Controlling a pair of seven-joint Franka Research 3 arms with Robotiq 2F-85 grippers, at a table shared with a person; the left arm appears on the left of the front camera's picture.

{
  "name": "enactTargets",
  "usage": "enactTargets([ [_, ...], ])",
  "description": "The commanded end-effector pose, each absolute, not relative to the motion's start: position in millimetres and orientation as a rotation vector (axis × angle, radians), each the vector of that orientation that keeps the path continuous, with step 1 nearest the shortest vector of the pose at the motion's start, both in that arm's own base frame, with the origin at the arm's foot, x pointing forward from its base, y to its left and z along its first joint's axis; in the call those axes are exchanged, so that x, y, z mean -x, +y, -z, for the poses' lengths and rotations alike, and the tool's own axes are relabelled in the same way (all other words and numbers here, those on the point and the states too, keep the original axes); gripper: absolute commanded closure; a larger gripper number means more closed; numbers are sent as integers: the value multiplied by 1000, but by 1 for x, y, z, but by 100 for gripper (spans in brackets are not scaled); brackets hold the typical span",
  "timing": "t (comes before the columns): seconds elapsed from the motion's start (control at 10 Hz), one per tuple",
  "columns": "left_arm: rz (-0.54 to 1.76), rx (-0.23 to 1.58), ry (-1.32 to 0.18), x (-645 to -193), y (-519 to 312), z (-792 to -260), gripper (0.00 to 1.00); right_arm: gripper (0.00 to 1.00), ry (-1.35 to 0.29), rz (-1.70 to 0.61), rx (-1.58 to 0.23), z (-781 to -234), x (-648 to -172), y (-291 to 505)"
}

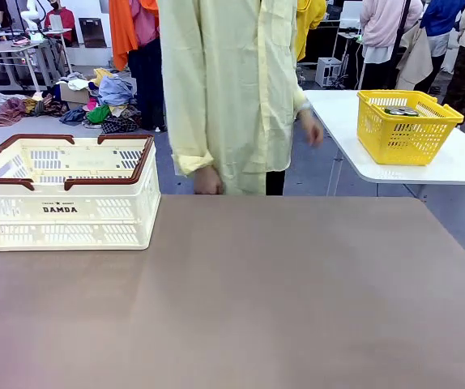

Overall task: Place the drinks into the Shopping basket.
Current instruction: Pick up one drink and place it into the Shopping basket.

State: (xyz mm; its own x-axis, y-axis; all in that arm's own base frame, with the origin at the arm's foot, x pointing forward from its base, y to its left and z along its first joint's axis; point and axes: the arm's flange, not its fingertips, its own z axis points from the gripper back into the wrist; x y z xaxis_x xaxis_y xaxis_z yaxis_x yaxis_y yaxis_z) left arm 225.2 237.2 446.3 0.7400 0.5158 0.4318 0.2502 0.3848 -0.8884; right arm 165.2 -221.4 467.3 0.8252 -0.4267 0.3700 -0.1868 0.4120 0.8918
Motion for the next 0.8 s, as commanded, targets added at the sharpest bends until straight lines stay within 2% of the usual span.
enactTargets([
  [0.0, -188, 1210, -776, -226, 239, -448, 0, 0, -643, 140, -1160, -472, -166, -224],
  [0.7, -188, 1210, -776, -226, 239, -448, 0, 0, -643, 140, -1160, -472, -166, -224],
])
